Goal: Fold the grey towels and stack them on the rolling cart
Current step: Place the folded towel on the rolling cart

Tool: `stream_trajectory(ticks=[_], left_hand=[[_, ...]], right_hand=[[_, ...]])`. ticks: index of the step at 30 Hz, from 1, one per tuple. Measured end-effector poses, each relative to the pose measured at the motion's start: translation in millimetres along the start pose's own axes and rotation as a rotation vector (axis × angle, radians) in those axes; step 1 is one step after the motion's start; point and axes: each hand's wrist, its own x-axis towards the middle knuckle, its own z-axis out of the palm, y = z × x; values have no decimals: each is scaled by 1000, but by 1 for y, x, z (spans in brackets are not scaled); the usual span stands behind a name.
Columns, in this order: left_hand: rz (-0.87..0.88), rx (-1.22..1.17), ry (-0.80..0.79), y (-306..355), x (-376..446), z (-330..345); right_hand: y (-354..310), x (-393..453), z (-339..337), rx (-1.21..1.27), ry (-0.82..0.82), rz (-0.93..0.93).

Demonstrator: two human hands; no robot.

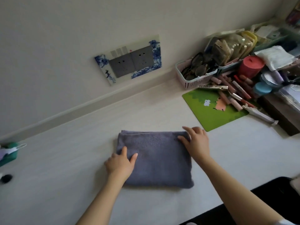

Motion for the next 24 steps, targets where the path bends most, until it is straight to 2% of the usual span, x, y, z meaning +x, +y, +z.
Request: stream_trajectory(ticks=[1, 3, 6, 8, 10, 13, 15, 19, 24], left_hand=[[-21, -65, -46, -11, -6, -1], [-58, -250, -34, -30, -16, 5], [-179, -765, 60, -39, -29, 21], [-308, -1038, 52, -39, -30, 32], [-436, -1261, -28, -42, -28, 43], [-464, -1532, -71, -60, -32, 54], [-466, -1561, 0, -77, -39, 57], [-587, -1474, 217, -131, -62, 64], [-671, -1479, 491, -209, -103, 58]], right_hand=[[-7, 0, -2, 16, -46, 49], [-16, -9, 0, 75, -191, 182], [-18, -26, 13, 94, -382, 253], [-21, -29, 17, 141, -410, 279], [-27, -28, 21, 187, -413, 285], [-49, -25, 24, 208, -404, 202], [-69, -24, 27, 222, -434, 144], [-129, -32, 46, 266, -509, -23], [-226, -54, 78, 314, -568, -225]])
